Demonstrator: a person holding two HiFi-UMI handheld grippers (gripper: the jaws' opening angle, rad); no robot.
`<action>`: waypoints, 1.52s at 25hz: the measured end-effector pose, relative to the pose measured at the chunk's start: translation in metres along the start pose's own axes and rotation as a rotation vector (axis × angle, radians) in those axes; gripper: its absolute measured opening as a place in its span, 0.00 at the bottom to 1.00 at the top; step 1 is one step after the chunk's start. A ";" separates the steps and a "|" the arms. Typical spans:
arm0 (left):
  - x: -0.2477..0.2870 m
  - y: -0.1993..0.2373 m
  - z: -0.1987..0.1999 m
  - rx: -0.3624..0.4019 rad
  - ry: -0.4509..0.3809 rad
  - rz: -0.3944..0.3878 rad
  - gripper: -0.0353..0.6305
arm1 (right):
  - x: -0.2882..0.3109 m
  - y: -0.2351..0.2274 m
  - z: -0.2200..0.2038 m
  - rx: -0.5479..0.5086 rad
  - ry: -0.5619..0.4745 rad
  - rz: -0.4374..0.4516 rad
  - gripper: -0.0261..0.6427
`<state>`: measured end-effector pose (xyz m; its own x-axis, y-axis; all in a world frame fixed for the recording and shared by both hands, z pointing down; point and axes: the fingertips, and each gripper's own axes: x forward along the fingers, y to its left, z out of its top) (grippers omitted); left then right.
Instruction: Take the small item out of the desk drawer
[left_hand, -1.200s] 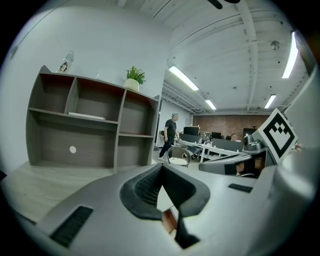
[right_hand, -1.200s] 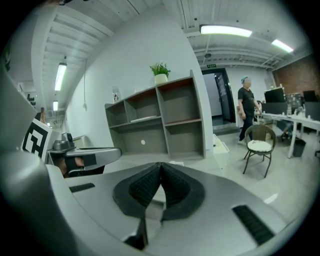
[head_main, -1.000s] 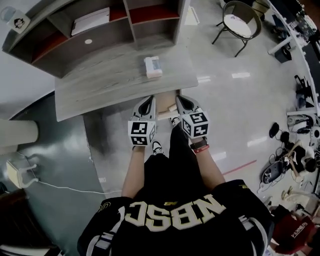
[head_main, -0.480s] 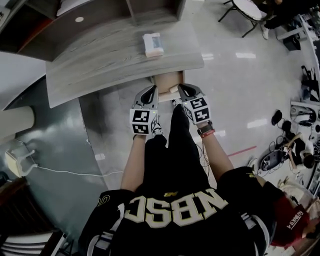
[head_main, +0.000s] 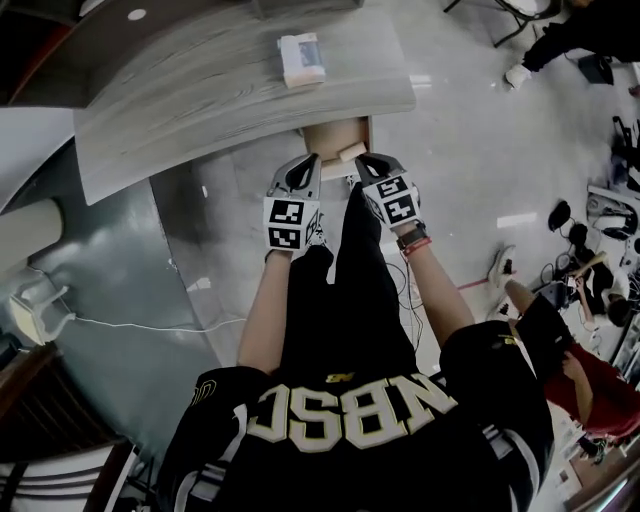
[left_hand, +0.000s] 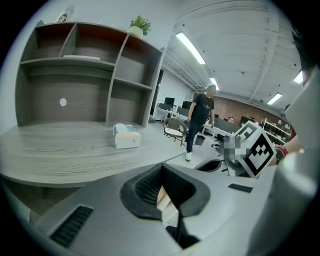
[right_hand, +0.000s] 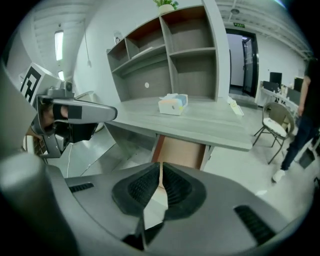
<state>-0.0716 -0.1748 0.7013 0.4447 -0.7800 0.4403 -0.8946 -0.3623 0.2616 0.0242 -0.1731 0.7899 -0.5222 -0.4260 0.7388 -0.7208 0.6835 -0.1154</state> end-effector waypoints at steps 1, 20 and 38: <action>0.002 -0.001 -0.004 0.000 0.007 -0.002 0.07 | 0.003 0.000 -0.005 -0.004 0.012 0.006 0.08; 0.016 0.023 -0.054 -0.070 0.081 0.044 0.07 | 0.079 -0.007 -0.063 -0.383 0.247 0.127 0.16; 0.000 0.062 -0.087 -0.134 0.093 0.098 0.07 | 0.144 -0.008 -0.119 -1.064 0.575 0.289 0.25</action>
<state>-0.1237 -0.1529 0.7923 0.3638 -0.7553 0.5452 -0.9225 -0.2111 0.3232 0.0093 -0.1696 0.9762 -0.1313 -0.0419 0.9905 0.2548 0.9641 0.0746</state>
